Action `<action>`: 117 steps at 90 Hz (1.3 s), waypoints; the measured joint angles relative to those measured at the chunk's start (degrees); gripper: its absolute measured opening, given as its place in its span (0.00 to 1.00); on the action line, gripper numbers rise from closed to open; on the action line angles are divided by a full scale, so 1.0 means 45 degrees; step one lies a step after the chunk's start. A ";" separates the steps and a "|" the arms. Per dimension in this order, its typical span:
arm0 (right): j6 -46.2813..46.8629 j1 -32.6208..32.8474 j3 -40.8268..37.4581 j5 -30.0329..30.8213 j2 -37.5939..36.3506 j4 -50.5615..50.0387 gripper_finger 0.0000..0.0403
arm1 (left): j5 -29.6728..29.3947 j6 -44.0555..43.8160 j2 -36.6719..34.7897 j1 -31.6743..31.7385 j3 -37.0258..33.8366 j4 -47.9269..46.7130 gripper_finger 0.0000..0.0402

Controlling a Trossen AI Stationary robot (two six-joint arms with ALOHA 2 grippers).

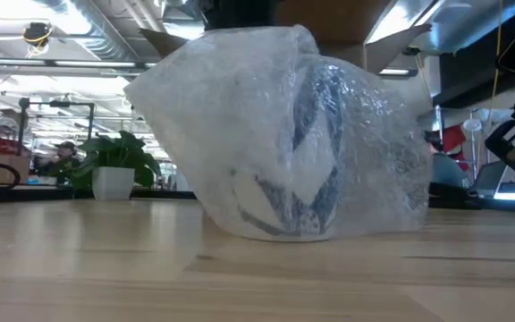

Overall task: Wrap mug
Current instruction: Put the wrapped white and blue mug into the cardboard box

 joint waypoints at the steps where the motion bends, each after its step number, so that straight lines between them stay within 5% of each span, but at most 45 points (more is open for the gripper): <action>1: -0.0002 0.0000 0.0000 0.0000 0.0000 0.0000 0.00 | 0.0000 0.0000 0.0000 0.0008 -0.0001 -0.0020 0.31; 47: -0.0010 0.0000 0.0000 0.0005 0.0000 0.0005 0.00 | 0.0988 -0.1193 0.0835 0.0073 0.0023 -0.0363 0.30; 72: -0.0005 0.0000 0.0000 0.0005 0.0000 0.0005 0.00 | 0.0929 -0.1544 0.0855 0.0059 0.0018 -0.0414 0.04; 117: 0.0000 0.0000 0.0000 0.0010 0.0000 0.0010 0.00 | 0.0891 -0.1175 0.0865 -0.1049 0.1038 -0.0019 0.03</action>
